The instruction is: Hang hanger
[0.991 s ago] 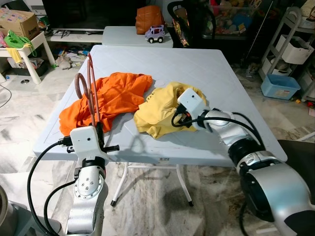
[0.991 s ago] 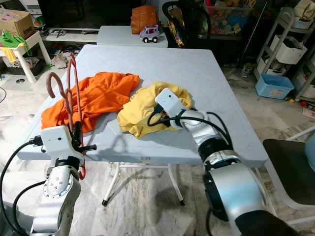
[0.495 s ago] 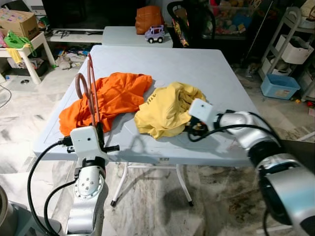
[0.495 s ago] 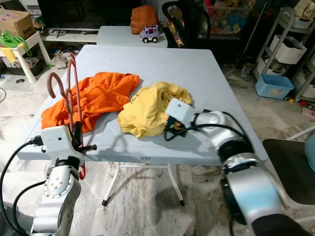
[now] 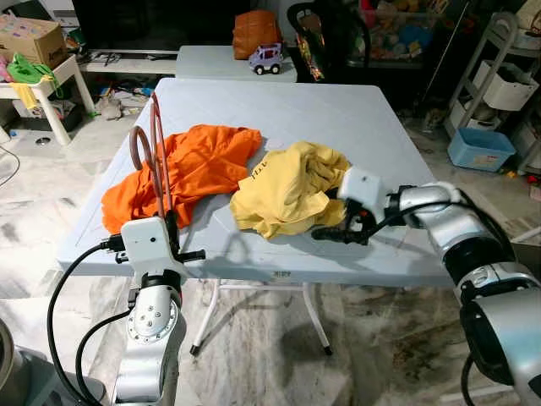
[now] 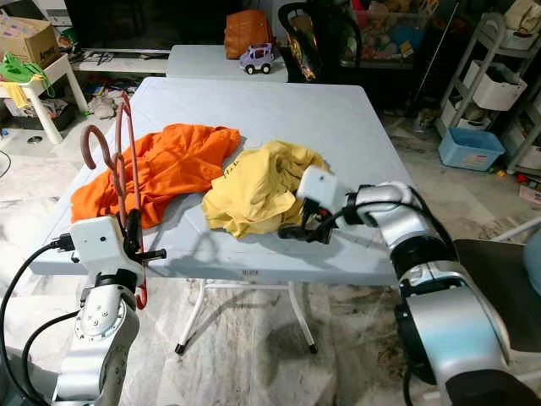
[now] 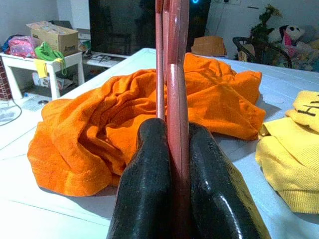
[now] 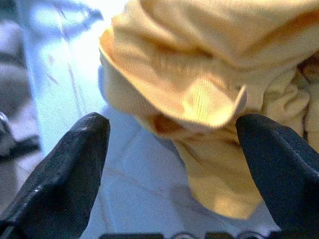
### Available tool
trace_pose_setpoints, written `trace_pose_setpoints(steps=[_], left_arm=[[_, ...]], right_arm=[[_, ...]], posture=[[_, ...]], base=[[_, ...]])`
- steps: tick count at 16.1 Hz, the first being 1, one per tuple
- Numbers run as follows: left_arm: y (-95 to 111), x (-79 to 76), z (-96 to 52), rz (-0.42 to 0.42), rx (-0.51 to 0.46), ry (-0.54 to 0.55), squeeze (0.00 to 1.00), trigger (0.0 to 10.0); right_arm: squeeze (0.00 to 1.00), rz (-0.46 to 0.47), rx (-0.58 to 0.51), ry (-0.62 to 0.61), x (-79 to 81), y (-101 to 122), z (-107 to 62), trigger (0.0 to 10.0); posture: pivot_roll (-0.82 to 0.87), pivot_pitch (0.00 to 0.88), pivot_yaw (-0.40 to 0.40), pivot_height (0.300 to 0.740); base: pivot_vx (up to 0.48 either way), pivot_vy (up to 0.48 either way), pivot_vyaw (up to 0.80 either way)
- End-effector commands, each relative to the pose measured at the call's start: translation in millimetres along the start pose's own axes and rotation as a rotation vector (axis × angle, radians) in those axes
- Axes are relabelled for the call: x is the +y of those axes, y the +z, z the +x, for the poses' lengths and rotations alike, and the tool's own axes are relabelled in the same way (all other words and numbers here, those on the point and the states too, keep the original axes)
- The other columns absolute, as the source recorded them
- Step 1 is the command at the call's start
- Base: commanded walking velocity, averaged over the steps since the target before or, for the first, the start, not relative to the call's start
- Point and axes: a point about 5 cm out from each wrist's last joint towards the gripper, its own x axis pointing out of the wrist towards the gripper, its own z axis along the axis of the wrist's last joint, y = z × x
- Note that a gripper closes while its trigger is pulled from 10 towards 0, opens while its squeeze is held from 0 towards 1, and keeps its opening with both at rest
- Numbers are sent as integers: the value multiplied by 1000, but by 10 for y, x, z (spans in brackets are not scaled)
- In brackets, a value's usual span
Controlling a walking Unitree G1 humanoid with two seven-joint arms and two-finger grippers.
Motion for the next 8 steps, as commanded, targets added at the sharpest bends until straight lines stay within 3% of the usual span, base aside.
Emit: trace_pose_setpoints(steps=[1, 4, 7, 8], left_arm=[[-33, -37, -13, -4, 23, -14, 0, 10000], [-28, -30, -7, 0, 23, -17, 0, 10000], [-24, -23, 1, 4, 21, -18, 0, 10000], [-22, -20, 6, 5, 20, -19, 0, 10000]], right_arm=[[1000, 18, -49, 37, 0, 42, -41, 10000], [1000, 90, -155, 118, 47, 92, -58, 10000], [1000, 153, -243, 107, 20, 153, -85, 10000], [0, 169, -259, 24, -18, 174, -55, 10000]], posture=[[67, 0, -45, 740], [67, 0, -37, 740], [68, 0, -35, 740], [69, 0, -34, 740]], base=[[0, 0, 0], [0, 0, 0], [0, 0, 0], [0, 0, 0]])
